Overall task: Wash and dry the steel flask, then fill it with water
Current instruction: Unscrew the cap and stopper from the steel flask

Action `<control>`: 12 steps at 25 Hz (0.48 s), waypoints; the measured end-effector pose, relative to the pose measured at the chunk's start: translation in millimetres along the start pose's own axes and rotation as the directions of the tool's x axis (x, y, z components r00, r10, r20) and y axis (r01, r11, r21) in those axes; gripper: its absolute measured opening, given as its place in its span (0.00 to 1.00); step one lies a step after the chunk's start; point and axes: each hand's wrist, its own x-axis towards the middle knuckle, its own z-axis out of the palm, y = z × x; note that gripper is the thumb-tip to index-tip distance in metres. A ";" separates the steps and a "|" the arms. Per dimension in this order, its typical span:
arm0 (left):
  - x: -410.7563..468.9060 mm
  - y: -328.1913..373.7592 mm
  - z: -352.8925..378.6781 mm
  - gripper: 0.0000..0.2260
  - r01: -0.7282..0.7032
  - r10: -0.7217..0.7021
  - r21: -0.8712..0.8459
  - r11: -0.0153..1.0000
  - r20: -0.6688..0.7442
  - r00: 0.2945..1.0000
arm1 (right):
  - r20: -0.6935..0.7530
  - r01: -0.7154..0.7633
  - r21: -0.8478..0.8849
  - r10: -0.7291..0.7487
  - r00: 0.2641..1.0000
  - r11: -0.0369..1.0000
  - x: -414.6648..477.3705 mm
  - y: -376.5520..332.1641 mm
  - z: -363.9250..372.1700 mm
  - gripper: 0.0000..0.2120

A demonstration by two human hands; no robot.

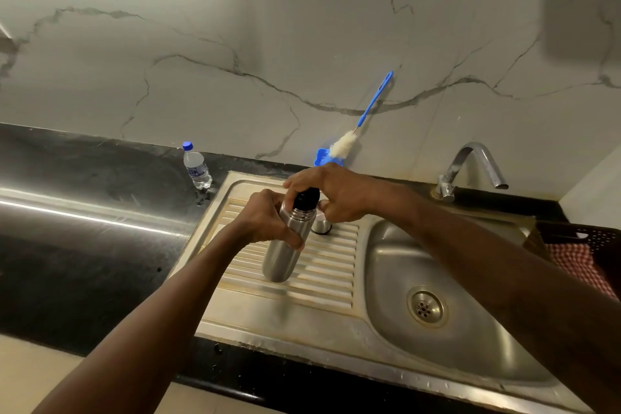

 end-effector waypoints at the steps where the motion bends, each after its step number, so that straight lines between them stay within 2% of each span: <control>1: 0.2 -0.9 -0.2 0.27 0.002 -0.002 -0.004 1.000 -0.007 1.000 | 0.011 0.002 0.028 -0.002 1.000 1.000 2.2 0.0 2.5 0.29; 2: 0.9 -1.5 -0.7 0.28 -0.003 0.003 -0.004 1.000 -0.012 1.000 | -0.002 -0.003 0.030 0.003 1.000 1.000 5.8 0.8 5.7 0.31; 4: 2.8 -2.9 -0.8 0.23 -0.020 0.020 0.021 1.000 0.001 1.000 | -0.114 -0.089 -0.064 0.081 0.990 0.994 12.6 1.7 11.1 0.35; 6: 4.8 -5.6 -1.4 0.19 -0.016 0.015 0.045 0.999 0.006 1.000 | -0.236 -0.190 -0.175 0.146 0.961 0.966 17.2 2.3 10.4 0.33; 9: 4.9 -10.9 -3.7 0.20 -0.014 0.014 0.072 0.997 0.006 1.000 | -0.193 -0.085 -0.094 0.066 0.979 0.992 20.1 4.1 9.8 0.21; 12: 4.7 -19.3 -9.9 0.23 0.009 -0.009 0.054 0.998 -0.005 1.000 | -0.159 0.059 0.041 -0.052 0.986 0.997 22.0 13.1 11.5 0.28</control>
